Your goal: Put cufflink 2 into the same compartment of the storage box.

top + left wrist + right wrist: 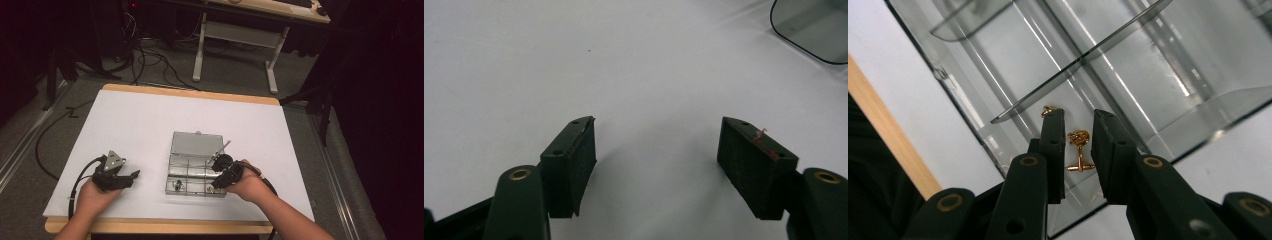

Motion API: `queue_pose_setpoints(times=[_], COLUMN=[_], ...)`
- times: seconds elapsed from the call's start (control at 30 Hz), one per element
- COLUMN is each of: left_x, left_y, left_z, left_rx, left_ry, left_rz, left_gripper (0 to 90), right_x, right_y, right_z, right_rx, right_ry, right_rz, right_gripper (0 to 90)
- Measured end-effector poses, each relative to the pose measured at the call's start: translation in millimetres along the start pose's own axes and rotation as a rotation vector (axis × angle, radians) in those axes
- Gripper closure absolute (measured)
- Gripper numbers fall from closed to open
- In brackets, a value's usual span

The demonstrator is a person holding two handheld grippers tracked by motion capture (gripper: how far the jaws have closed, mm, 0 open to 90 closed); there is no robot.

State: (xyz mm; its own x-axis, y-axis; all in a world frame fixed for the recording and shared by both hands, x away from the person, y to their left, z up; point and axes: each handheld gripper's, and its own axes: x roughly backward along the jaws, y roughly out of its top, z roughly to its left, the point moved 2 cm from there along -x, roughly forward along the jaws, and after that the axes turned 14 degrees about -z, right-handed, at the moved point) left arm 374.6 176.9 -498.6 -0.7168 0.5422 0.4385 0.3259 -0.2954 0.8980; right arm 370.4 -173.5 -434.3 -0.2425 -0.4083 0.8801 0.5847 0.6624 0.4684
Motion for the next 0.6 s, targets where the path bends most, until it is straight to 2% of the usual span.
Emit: queue_pose_setpoints(times=[0.2, 0.27, 0.6], left_x=[-0.1, -0.1, 0.2], left_y=[0.0, 0.0, 0.0], left_z=[0.4, 0.4, 0.7], left_rx=[0.0, 0.001, 0.005], left_ry=[0.0, -0.001, -0.002], left_rz=[0.001, 0.0, -0.002], left_gripper=[32.1, 32.1, 32.1], right_x=[19.7, 26.5, 50.2], right_y=[2.0, 1.6, -11.3], right_z=[-9.3, -11.7, -32.0], right_rx=[-0.022, -0.049, -0.077], right_ry=[-0.015, -0.028, -0.081], right_rz=[-0.035, -0.04, -0.069], right_gripper=[75.2, 74.9, 73.9])
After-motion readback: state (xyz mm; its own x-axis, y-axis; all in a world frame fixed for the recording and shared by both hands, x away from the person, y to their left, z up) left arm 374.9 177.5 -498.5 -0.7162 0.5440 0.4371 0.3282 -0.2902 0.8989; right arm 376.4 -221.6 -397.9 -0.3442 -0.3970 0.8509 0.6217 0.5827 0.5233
